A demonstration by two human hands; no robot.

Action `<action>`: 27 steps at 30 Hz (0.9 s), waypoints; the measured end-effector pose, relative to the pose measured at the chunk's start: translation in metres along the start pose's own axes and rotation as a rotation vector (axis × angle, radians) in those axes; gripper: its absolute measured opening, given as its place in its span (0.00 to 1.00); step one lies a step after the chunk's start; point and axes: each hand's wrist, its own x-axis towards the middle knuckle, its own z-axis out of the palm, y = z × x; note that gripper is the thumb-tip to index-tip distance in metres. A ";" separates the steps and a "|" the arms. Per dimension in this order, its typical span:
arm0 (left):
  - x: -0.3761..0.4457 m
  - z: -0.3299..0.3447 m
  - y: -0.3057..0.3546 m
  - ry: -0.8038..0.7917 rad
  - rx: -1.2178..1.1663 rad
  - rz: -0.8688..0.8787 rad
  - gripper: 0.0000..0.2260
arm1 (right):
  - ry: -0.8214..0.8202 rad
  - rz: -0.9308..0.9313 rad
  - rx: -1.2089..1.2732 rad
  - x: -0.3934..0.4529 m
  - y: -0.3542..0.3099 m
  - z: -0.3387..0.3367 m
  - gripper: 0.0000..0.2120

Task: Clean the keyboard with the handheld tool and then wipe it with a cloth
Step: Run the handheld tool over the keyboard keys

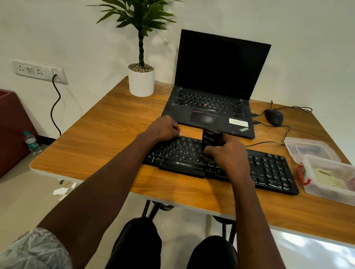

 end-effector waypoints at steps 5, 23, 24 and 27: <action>0.004 0.002 0.027 -0.108 0.042 -0.031 0.10 | -0.270 -0.044 0.149 -0.005 -0.014 0.017 0.13; 0.028 -0.004 0.046 -0.269 0.004 -0.377 0.09 | -0.331 0.090 0.271 0.003 -0.013 0.004 0.12; 0.031 -0.004 0.046 -0.292 -0.030 -0.406 0.12 | -0.310 0.120 0.275 0.003 -0.008 -0.006 0.13; 0.031 -0.002 0.047 -0.353 -0.066 -0.457 0.20 | -0.199 0.176 0.243 0.005 0.012 -0.032 0.14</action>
